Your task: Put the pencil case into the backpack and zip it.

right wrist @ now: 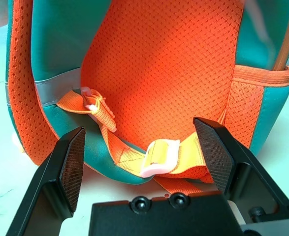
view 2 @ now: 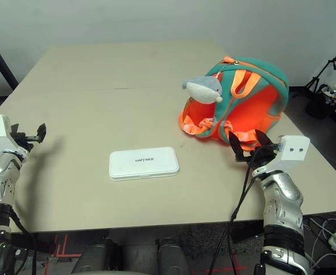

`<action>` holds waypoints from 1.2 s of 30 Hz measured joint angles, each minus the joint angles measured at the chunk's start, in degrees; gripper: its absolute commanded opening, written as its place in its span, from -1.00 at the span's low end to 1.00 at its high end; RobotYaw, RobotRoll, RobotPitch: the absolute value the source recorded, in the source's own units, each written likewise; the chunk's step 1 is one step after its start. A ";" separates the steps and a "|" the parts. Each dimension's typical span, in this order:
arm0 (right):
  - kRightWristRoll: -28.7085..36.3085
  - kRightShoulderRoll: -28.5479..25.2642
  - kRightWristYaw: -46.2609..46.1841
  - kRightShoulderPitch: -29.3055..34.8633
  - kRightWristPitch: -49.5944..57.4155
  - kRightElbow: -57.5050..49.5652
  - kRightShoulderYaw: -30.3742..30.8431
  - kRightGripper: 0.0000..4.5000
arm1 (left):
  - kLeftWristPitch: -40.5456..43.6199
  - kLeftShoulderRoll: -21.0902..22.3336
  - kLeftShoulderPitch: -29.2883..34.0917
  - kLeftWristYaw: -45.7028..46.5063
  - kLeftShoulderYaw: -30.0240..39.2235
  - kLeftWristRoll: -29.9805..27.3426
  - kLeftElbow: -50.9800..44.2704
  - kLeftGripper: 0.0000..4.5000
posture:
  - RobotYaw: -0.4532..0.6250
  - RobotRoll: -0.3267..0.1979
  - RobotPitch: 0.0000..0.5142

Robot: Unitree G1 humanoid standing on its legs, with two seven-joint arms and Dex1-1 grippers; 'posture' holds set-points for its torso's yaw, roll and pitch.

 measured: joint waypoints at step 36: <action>41.98 -18.95 -18.91 -11.89 93.67 -31.01 12.26 -0.98 | 85.09 4.34 -7.09 -10.94 4.08 -58.34 -5.13 1.00 | -0.01 0.25 -0.87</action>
